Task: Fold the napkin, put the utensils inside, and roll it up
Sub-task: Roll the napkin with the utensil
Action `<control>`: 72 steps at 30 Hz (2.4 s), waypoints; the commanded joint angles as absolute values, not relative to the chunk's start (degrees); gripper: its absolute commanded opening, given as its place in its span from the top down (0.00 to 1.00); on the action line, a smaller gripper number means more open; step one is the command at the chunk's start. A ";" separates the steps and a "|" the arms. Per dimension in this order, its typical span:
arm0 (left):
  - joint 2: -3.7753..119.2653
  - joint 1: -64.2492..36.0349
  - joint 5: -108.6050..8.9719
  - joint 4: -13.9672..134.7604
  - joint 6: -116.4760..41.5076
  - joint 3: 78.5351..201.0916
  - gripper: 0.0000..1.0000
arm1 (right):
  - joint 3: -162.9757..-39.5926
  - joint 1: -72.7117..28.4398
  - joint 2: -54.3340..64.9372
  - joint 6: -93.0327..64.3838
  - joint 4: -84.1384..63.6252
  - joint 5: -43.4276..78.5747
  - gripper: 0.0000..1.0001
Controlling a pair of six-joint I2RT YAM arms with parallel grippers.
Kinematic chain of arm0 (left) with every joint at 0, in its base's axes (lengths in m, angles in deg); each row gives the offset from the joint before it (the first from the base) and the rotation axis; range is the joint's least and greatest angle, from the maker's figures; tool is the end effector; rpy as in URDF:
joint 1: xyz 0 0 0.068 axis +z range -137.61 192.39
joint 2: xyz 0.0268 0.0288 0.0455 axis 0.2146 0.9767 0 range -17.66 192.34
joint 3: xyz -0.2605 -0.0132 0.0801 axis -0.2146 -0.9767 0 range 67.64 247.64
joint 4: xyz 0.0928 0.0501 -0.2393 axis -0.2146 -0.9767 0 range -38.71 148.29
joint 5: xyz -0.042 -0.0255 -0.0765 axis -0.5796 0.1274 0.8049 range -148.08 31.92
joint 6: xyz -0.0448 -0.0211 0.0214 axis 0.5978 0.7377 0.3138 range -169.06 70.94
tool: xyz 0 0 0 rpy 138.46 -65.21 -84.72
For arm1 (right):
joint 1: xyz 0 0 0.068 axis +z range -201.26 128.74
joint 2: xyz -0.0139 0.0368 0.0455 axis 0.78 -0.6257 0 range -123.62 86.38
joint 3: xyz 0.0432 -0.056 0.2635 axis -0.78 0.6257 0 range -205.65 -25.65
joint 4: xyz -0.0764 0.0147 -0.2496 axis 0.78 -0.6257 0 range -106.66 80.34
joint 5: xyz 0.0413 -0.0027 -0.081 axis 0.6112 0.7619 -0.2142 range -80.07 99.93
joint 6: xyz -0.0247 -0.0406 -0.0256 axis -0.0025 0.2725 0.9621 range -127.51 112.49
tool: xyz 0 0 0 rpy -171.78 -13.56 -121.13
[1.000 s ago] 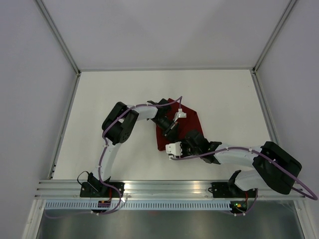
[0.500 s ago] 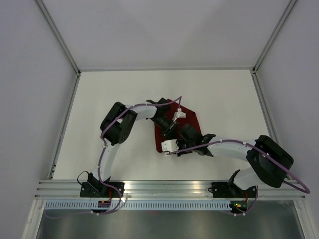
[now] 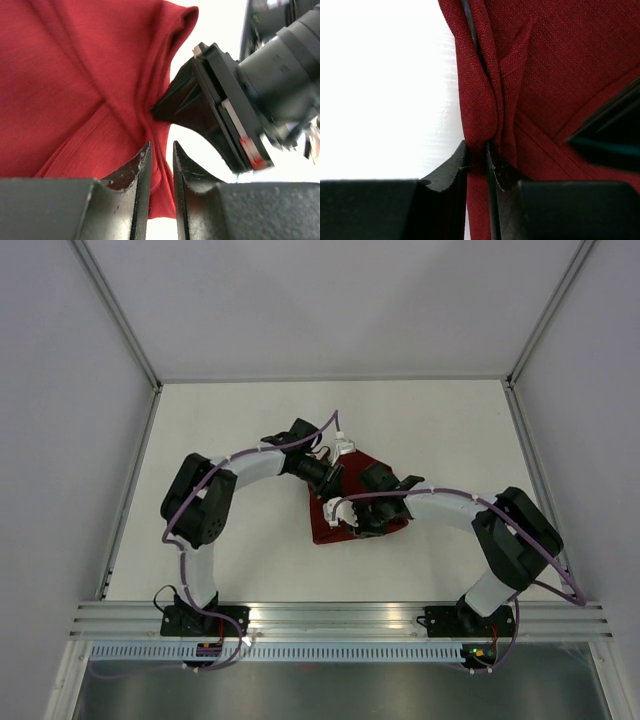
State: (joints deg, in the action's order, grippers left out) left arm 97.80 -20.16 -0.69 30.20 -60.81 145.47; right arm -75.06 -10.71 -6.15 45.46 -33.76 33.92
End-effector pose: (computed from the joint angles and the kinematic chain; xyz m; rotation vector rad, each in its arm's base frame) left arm 0.3231 -0.2418 0.1648 1.2344 2.2399 -1.4662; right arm 0.2130 0.2014 0.1553 -2.0162 1.7396 0.5039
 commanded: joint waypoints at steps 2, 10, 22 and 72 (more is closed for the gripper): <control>84.95 -15.83 -9.45 51.63 -47.86 135.18 0.74 | -79.86 -14.42 -13.36 47.94 -47.18 44.29 0.85; 64.45 -13.71 -37.30 70.67 -38.44 118.55 0.78 | -90.68 -19.09 -24.52 53.39 -60.79 50.53 0.85; 50.19 -33.73 -67.36 77.89 -57.74 105.26 0.64 | -103.87 -23.49 -37.28 55.95 -73.29 54.67 0.84; 86.05 -55.11 -68.72 86.69 -68.93 108.07 0.74 | -109.32 -26.57 -44.05 53.66 -76.99 54.67 0.85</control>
